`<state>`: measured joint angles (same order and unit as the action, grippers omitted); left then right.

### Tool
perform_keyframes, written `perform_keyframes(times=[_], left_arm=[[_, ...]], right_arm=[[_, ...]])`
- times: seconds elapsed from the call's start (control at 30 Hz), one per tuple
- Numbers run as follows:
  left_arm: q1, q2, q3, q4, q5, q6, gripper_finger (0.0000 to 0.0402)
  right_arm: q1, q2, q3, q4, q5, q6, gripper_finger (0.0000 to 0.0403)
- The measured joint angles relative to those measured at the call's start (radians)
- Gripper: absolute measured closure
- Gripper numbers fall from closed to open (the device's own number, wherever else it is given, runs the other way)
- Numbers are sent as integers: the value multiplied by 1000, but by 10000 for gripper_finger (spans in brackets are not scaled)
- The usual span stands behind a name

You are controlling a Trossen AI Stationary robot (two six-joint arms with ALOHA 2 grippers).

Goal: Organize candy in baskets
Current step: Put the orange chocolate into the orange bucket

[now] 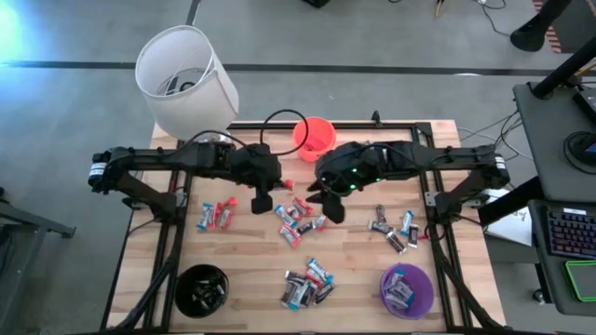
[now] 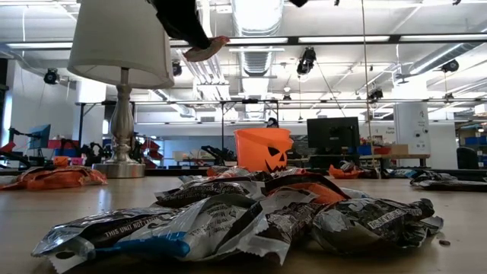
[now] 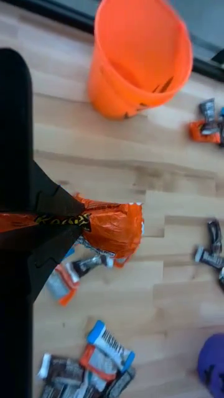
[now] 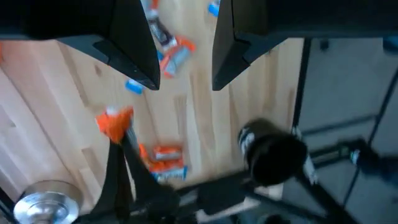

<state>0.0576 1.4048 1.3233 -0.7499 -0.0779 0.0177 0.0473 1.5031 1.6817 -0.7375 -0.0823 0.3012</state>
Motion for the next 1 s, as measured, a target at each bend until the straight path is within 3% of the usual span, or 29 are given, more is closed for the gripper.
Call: perform_keyframes(times=[0.2,0.57,0.73,1.0], left_arm=[[1,0,-4,7,-47,10,401],[0,0,4,10,-47,31,401],[0,0,4,14,-46,32,401],[0,0,19,59,-46,51,401]], right_arm=[[-12,61,-2,14,64,56,266],[-99,87,-3,62,67,191,266],[-147,85,-3,63,56,323,266],[-152,85,-3,63,48,399,266]])
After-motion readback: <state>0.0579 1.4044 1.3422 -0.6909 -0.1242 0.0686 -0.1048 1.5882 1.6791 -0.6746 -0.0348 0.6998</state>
